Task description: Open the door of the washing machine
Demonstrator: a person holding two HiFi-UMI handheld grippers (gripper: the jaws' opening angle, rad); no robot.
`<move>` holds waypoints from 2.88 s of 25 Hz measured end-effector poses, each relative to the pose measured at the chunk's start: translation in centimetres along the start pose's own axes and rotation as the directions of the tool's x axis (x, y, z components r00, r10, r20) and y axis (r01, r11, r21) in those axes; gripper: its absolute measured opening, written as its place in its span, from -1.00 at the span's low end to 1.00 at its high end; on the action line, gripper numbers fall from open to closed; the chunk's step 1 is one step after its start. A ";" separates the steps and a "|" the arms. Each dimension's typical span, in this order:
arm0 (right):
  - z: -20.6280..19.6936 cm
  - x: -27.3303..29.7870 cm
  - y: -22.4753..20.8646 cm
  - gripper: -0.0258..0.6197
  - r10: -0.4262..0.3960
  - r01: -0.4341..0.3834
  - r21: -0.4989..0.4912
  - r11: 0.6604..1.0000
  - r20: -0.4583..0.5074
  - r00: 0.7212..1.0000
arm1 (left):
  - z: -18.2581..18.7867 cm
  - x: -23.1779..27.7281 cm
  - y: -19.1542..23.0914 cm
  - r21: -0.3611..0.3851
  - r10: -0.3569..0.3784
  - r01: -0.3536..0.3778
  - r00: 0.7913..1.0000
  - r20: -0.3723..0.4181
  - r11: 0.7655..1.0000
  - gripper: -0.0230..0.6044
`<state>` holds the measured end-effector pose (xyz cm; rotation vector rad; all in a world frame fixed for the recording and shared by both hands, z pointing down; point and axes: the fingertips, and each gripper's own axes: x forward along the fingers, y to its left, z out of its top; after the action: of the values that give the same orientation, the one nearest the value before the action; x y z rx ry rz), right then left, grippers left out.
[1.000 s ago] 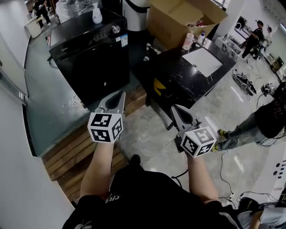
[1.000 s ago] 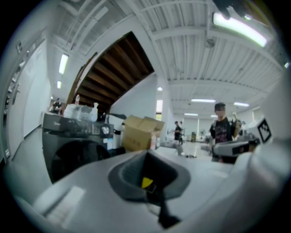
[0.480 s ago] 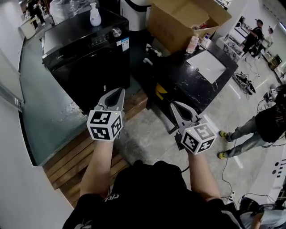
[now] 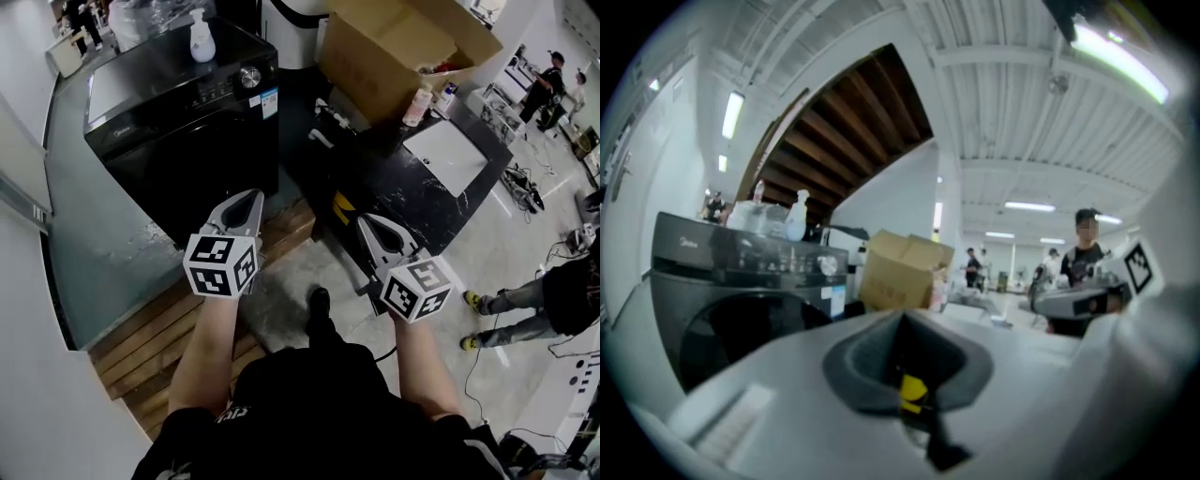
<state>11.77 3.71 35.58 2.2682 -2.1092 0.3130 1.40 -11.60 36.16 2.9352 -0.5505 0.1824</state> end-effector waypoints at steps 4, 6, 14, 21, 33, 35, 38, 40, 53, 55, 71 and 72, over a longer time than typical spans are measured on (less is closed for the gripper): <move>0.5 3.9 -2.6 -0.94 0.047 -0.047 -0.004 0.999 0.000 0.999 | 0.2 3.7 1.4 0.005 0.029 -0.029 1.000 -0.010 1.000 -0.90; 1.0 5.9 -4.0 -0.94 0.074 -0.074 -0.010 0.997 -0.002 0.997 | 0.4 5.7 2.2 0.002 0.049 -0.049 0.999 -0.014 0.999 -0.90; 2.3 12.7 -11.2 -0.94 0.145 -0.144 0.015 0.989 -0.025 0.989 | 0.9 14.3 3.9 -0.023 0.087 -0.089 0.994 -0.065 0.996 -0.90; 1.6 16.6 -16.0 -0.94 0.183 -0.180 0.061 0.982 -0.052 0.982 | 0.4 20.5 4.6 -0.034 0.098 -0.102 0.988 -0.116 0.994 -0.90; 3.2 20.9 -17.1 -0.93 0.285 -0.282 0.052 0.958 -0.060 0.957 | 1.6 22.0 6.9 -0.038 0.172 -0.177 0.979 -0.106 0.983 -0.90; 3.3 21.7 -16.4 -0.92 0.290 -0.288 0.037 0.957 -0.065 0.955 | 1.9 21.6 7.8 -0.041 0.185 -0.189 0.978 -0.097 0.981 -0.90; 3.6 23.0 -15.5 -0.88 0.290 -0.289 0.027 0.957 -0.067 0.955 | 2.5 20.9 9.1 -0.036 0.193 -0.196 0.978 -0.076 0.980 -0.90; 3.9 23.8 -14.4 -0.85 0.298 -0.298 0.013 0.955 -0.072 0.952 | 2.8 20.4 10.4 -0.042 0.202 -0.205 0.977 -0.063 0.978 -0.90; 4.5 29.2 -6.9 -0.49 0.377 -0.391 -0.081 0.917 -0.143 0.915 | 3.9 15.7 18.1 -0.040 0.231 -0.232 0.972 -0.034 0.972 -0.90; 4.2 30.2 -6.0 -0.40 0.398 -0.415 -0.086 0.906 -0.165 0.902 | 3.8 15.5 18.7 -0.049 0.234 -0.235 0.972 -0.033 0.971 -0.90; -1.5 37.9 -6.0 -0.36 0.508 -0.560 -0.047 0.827 -0.366 0.780 | 0.2 18.2 21.5 -0.130 0.301 -0.314 0.947 -0.114 0.940 -0.90; -1.6 38.5 -5.9 -0.32 0.512 -0.571 -0.060 0.819 -0.375 0.773 | 0.0 18.3 21.6 -0.126 0.308 -0.323 0.944 -0.121 0.938 -0.90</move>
<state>19.82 -33.45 44.22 1.3365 -2.4272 0.4765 10.40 -37.96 41.53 2.6642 -0.9749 0.3093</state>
